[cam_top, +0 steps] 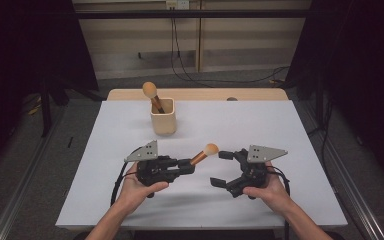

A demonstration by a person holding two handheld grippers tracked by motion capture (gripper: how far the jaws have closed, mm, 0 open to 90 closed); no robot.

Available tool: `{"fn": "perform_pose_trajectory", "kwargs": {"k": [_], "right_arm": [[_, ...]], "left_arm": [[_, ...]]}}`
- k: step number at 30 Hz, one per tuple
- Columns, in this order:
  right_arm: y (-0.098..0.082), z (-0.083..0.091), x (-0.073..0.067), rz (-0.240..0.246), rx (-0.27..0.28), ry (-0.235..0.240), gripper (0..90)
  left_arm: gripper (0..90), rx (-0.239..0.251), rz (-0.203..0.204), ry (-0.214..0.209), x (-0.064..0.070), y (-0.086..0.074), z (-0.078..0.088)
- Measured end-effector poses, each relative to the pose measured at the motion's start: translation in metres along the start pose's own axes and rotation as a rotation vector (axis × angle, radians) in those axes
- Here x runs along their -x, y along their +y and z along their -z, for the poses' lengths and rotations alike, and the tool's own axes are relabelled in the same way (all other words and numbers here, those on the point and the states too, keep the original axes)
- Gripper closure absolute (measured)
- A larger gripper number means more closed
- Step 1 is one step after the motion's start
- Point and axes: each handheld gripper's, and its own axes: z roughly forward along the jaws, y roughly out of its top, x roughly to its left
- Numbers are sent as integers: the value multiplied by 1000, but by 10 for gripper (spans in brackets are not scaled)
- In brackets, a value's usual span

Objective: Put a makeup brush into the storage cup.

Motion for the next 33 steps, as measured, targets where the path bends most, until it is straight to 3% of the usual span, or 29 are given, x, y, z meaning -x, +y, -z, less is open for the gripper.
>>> {"fn": "perform_pose_trajectory", "kwargs": {"k": [4,14,33], "right_arm": [[5,-1,-1,-20,31,-27,58],[11,-4,-2,-71,127,46,233],[10,-9,-1,-101,160,98,551]], "left_arm": [[743,39,8,-10,1,2,0],[742,60,7,-42,3,2,-6],[743,42,-5,-70,4,-1,-13]]}}
